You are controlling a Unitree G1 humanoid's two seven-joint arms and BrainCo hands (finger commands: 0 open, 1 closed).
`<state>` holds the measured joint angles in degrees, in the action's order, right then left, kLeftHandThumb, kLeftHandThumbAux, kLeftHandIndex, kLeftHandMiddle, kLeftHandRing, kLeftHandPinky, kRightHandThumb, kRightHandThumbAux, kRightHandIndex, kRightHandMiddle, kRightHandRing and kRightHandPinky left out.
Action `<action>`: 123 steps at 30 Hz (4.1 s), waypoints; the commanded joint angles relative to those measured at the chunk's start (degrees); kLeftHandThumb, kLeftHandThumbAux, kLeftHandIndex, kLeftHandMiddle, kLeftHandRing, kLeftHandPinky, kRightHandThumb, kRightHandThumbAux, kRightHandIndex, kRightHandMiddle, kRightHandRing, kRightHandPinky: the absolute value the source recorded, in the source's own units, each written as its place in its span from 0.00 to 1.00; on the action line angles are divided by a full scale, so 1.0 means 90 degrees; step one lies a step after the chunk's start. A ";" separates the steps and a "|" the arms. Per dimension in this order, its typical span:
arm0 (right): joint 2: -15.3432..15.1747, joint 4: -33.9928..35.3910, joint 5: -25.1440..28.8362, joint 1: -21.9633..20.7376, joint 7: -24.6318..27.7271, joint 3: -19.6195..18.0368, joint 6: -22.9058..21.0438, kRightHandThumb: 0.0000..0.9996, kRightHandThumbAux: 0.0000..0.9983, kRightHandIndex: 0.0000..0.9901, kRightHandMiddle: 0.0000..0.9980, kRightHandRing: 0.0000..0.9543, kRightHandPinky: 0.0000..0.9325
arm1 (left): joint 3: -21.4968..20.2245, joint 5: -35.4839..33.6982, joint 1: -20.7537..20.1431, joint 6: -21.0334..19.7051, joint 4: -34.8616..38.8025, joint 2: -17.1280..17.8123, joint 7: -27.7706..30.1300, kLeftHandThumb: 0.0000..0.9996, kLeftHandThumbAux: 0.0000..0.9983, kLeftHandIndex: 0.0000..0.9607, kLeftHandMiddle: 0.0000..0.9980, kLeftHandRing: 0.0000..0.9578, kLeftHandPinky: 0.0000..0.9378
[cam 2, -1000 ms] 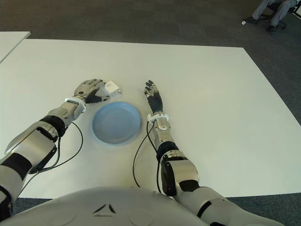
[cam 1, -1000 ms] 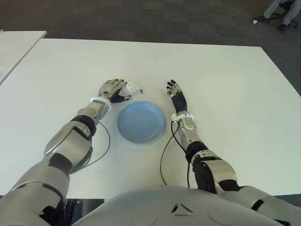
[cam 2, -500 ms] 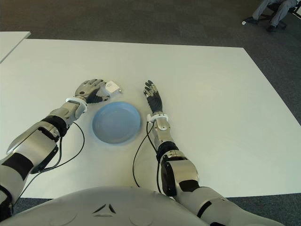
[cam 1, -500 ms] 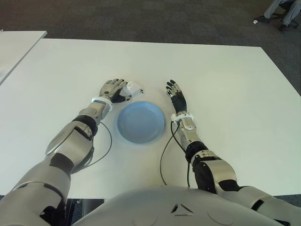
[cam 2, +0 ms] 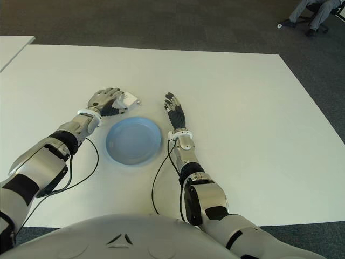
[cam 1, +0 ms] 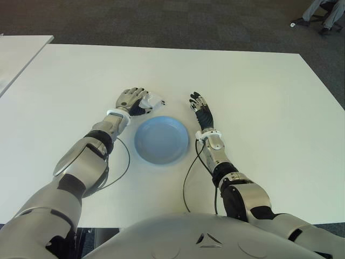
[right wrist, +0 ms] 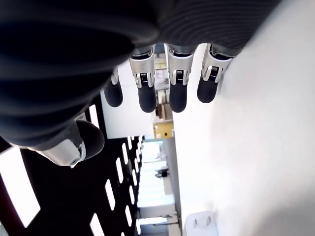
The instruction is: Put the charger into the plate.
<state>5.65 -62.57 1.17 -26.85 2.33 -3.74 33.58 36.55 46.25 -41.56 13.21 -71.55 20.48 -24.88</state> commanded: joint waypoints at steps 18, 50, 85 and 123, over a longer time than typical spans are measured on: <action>0.0180 -0.0251 0.0183 0.0201 0.0171 -0.0164 -0.0099 0.00 0.48 0.13 0.15 0.13 0.09 | 0.0200 0.0545 -0.0275 0.0243 0.1066 0.0602 -0.0446 0.17 0.34 0.00 0.00 0.00 0.00; 0.0175 -0.0236 0.0111 0.0222 0.0249 -0.0116 -0.0021 0.00 0.49 0.13 0.17 0.13 0.08 | 0.0054 0.0327 -0.0088 0.1170 0.1281 0.0692 -0.0171 0.13 0.43 0.00 0.00 0.00 0.00; 0.0165 -0.0019 0.0110 0.0320 0.0166 0.0005 -0.0107 0.00 0.49 0.11 0.16 0.14 0.09 | 0.0049 0.0061 0.0528 0.1657 0.0617 0.0562 0.0736 0.00 0.52 0.00 0.00 0.00 0.02; 0.0096 0.0125 0.0128 0.0379 0.0230 -0.0003 -0.0125 0.00 0.47 0.13 0.17 0.16 0.13 | 0.0229 0.0150 0.0986 0.1737 0.1022 0.1219 0.0772 0.00 0.55 0.00 0.02 0.01 0.03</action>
<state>5.85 -60.44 2.06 -25.05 4.22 -3.55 34.16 37.29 45.94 -35.61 29.06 -62.41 29.76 -19.99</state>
